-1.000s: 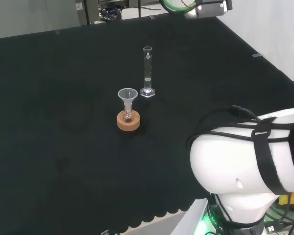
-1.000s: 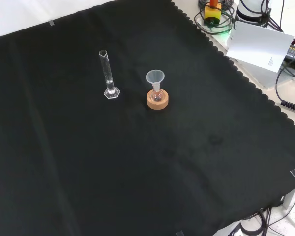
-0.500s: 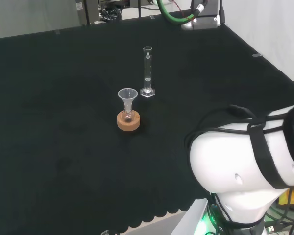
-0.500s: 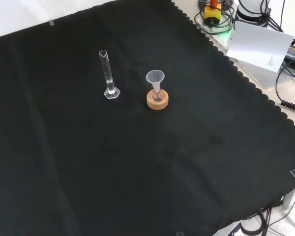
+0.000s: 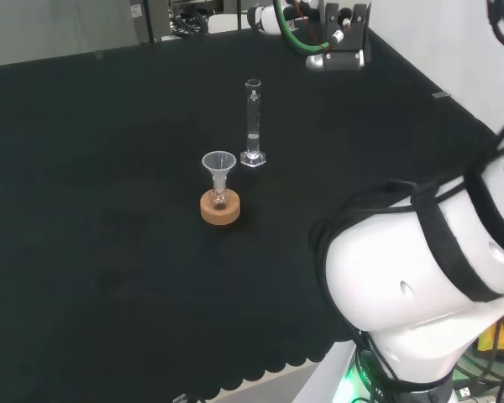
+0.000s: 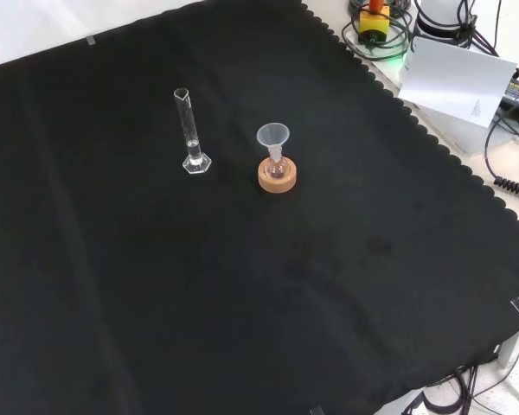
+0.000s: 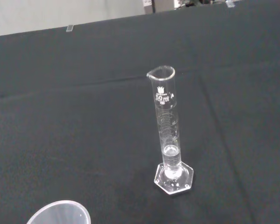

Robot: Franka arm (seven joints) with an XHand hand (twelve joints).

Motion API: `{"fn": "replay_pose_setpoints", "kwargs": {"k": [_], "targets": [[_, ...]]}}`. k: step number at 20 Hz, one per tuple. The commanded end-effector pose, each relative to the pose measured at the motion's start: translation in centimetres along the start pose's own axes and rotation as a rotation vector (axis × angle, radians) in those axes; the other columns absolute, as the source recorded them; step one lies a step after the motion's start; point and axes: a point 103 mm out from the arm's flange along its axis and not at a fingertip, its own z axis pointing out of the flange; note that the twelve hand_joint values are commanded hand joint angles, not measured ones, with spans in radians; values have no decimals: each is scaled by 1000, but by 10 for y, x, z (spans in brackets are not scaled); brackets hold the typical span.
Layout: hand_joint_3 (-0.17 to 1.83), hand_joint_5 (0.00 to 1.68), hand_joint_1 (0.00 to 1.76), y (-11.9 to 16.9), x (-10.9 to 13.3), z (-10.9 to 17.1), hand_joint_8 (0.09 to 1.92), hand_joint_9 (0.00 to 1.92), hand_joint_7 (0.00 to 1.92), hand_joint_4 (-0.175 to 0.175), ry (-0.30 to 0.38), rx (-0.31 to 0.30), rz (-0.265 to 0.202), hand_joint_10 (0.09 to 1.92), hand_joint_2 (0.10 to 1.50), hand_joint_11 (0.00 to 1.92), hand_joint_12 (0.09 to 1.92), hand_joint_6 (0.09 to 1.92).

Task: Pick up the graduated cylinder.

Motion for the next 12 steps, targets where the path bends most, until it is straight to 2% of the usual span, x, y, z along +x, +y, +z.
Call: {"fn": "replay_pose_setpoints", "kwargs": {"k": [1,6,8,12], "targets": [[305,262,210,60,-38,23,562,294,101,-12,88,-44,-47,658,1118,82,1380,87],[299,265,233,68,-56,39,569,295,101,-14,135,-47,-77,659,1106,82,1380,87],[292,267,262,68,-61,46,582,311,118,-15,147,-74,-95,665,1089,82,1381,87],[276,286,336,69,-67,62,624,377,185,-17,204,-78,-106,683,1047,102,1387,87]]}}
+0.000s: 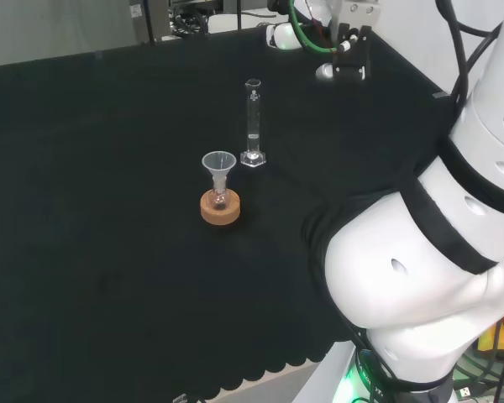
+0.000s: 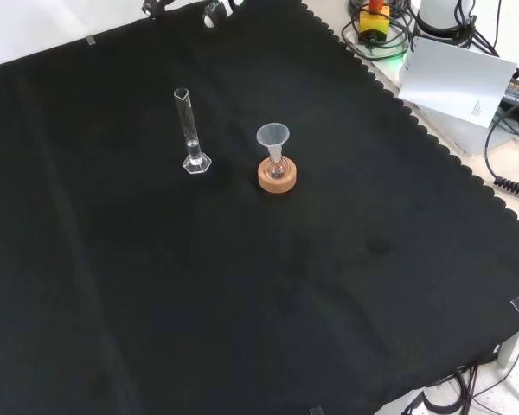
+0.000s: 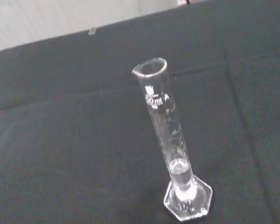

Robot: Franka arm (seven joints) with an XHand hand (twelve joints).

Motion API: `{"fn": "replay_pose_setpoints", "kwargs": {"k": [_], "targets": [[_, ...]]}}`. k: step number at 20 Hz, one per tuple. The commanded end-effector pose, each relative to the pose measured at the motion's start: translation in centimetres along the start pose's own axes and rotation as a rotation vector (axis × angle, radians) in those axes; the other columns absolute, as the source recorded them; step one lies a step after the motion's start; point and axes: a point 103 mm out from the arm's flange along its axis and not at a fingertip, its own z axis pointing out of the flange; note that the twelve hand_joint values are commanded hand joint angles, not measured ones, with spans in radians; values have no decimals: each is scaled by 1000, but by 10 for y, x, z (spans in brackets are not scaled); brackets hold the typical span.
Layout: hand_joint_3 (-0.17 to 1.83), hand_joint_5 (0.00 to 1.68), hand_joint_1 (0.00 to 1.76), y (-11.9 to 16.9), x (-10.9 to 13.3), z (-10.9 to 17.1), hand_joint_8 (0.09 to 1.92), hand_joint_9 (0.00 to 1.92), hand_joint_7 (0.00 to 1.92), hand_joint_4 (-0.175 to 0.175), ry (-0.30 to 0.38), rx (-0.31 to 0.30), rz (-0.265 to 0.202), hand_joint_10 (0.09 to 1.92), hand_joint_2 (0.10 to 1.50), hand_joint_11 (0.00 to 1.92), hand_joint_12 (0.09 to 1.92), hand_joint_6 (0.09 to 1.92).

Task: Pick up the graduated cylinder.

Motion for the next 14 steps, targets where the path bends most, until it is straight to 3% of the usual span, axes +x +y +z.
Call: {"fn": "replay_pose_setpoints", "kwargs": {"k": [1,4,8,14], "targets": [[274,289,348,8,-28,18,629,384,189,-18,86,-60,-8,683,1039,107,1388,87],[275,310,384,10,-31,26,664,453,248,-23,119,-101,-33,673,1014,159,1377,87],[277,343,425,19,-34,39,691,518,305,-30,143,-77,-52,661,984,230,1372,87],[272,347,470,30,-38,65,669,469,249,-30,180,-35,-79,636,953,234,1360,87]]}}
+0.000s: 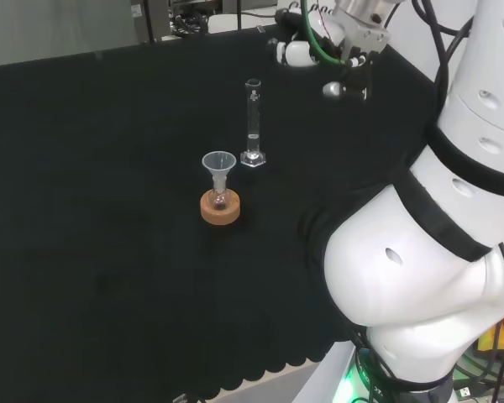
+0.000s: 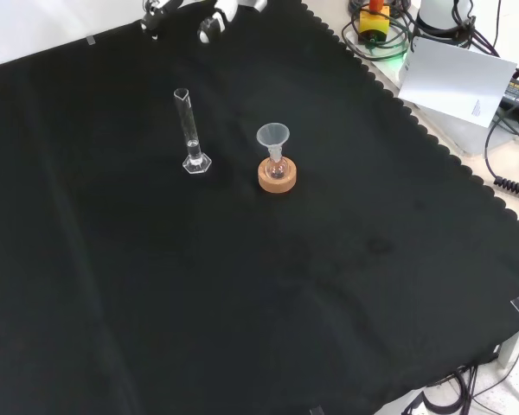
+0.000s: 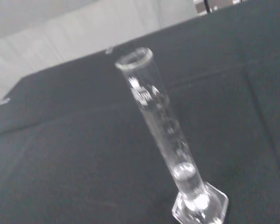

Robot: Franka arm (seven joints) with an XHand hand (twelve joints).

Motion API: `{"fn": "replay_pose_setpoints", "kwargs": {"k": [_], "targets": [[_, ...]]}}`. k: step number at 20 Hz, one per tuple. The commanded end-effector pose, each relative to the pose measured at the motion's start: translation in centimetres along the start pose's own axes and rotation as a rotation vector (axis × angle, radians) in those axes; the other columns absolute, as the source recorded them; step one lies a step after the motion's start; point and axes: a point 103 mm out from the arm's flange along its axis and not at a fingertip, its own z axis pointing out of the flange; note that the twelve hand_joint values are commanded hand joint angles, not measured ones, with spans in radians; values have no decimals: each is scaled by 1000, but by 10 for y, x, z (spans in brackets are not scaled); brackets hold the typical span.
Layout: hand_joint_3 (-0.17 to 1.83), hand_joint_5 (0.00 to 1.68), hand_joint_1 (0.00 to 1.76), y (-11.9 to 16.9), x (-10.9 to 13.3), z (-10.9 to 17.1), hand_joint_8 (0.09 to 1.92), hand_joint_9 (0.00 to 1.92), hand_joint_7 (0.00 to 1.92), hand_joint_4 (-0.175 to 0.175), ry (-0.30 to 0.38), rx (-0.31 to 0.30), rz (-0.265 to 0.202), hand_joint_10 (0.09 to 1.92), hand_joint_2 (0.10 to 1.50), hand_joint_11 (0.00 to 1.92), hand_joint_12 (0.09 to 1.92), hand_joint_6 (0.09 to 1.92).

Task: Pick up the graduated cylinder.

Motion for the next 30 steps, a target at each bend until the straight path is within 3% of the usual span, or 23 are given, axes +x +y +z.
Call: {"fn": "replay_pose_setpoints", "kwargs": {"k": [1,6,13,19,30], "targets": [[272,339,476,20,-12,32,663,458,235,-27,84,12,-48,632,949,232,1359,87],[273,298,523,23,-21,54,643,428,195,-18,161,19,-63,629,925,214,1359,87],[278,294,558,25,-31,76,643,439,212,-17,211,21,-82,635,904,225,1365,87],[280,305,617,22,-40,97,645,447,239,-19,334,-13,-143,635,870,222,1365,87],[316,351,749,25,-34,142,628,457,243,-16,443,0,-186,621,814,224,1360,87]]}}
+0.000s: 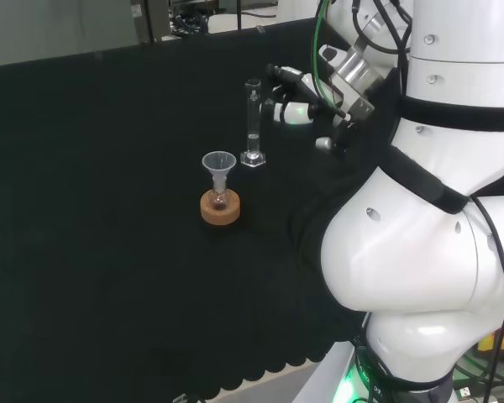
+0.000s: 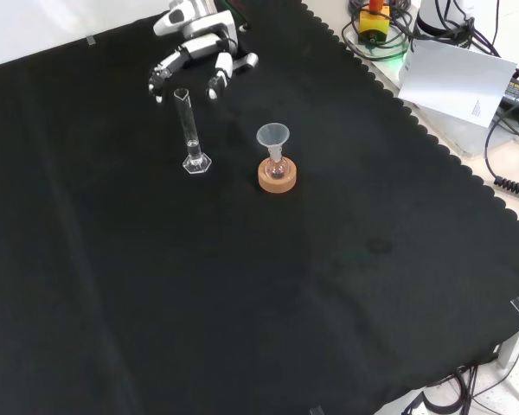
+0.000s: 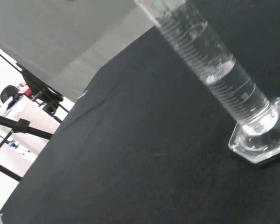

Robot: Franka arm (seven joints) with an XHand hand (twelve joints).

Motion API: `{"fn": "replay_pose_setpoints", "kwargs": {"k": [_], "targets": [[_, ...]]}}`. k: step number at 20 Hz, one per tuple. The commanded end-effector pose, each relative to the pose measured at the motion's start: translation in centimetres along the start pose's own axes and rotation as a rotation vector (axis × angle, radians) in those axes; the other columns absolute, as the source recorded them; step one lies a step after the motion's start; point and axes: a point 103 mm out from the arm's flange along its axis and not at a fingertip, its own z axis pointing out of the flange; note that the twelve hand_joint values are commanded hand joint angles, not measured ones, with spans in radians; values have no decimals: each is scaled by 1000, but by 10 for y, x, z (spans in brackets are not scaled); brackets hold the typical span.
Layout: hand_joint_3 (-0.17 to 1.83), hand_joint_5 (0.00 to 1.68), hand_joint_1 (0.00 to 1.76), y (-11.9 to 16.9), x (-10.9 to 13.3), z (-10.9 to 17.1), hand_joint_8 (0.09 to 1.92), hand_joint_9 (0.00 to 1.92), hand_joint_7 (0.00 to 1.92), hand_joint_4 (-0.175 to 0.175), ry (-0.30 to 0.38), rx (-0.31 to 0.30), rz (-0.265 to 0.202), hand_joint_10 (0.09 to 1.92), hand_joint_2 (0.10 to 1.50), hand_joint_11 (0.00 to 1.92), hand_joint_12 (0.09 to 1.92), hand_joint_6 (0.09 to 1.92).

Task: Pick up the graduated cylinder.

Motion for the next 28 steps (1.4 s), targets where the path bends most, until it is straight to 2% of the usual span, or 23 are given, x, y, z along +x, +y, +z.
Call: {"fn": "replay_pose_setpoints", "kwargs": {"k": [1,6,13,17,23,28], "targets": [[331,357,757,7,-3,19,625,462,246,-17,71,-18,-31,615,806,228,1357,87],[363,371,770,12,-7,38,618,469,248,-17,107,-20,-48,605,794,236,1355,87],[421,438,831,15,-18,51,619,529,315,-15,189,-65,-73,587,769,260,1350,87],[464,469,892,16,-20,57,613,564,351,-11,250,-96,-113,567,744,275,1343,87],[525,508,939,21,-15,61,604,611,408,-3,266,-120,-146,545,718,320,1326,87],[573,592,972,25,-13,66,593,678,481,7,256,-133,-148,524,704,384,1305,87]]}}
